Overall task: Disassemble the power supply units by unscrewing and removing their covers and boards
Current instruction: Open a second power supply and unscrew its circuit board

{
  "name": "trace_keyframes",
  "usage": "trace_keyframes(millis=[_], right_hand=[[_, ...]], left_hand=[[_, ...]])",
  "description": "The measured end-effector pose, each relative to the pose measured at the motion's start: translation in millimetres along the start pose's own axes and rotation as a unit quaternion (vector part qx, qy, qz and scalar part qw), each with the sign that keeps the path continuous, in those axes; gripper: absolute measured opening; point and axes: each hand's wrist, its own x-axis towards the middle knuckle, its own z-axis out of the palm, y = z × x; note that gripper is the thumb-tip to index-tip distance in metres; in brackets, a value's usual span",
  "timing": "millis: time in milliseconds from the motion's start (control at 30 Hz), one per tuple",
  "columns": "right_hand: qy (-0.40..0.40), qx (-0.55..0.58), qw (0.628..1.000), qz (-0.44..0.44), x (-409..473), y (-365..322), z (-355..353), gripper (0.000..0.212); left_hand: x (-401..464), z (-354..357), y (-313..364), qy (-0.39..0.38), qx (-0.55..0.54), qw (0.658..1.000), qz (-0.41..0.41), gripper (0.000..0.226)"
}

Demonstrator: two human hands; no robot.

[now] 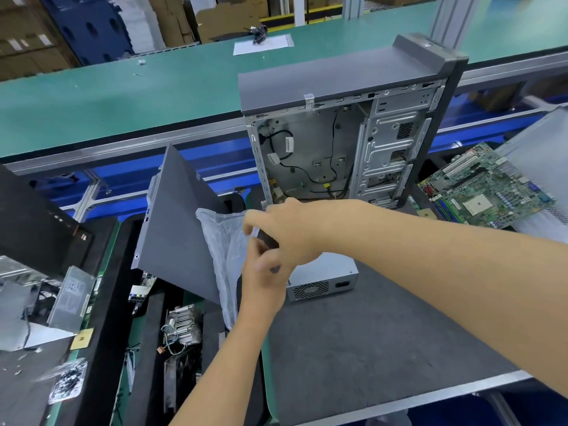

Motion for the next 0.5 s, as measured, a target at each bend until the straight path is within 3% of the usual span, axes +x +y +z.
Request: trace_keyframes(millis=[67,167,300,400,500], right_hand=[[0.057,-0.040,0.997,0.035,4,-2,2,0.062],[0.099,-0.116,0.987,0.048,8,-5,3,0.056],[0.059,-0.051,0.997,0.017,5,-1,4,0.017],[0.019,-0.008,1.000,0.005,0,3,2,0.017],[0.005,-0.032,0.999,-0.012,-3,1,-2,0.021]], left_hand=[[2,6,-1,0.020,-0.007,0.999,-0.027,0.036],[4,12,-2,0.020,-0.004,1.000,-0.021,0.033],[-6,7,-6,0.012,0.021,0.999,0.028,0.026],[-16,2,-12,-0.024,0.059,0.996,0.065,0.006],[-18,2,-14,-0.043,0.075,0.995,0.051,0.005]])
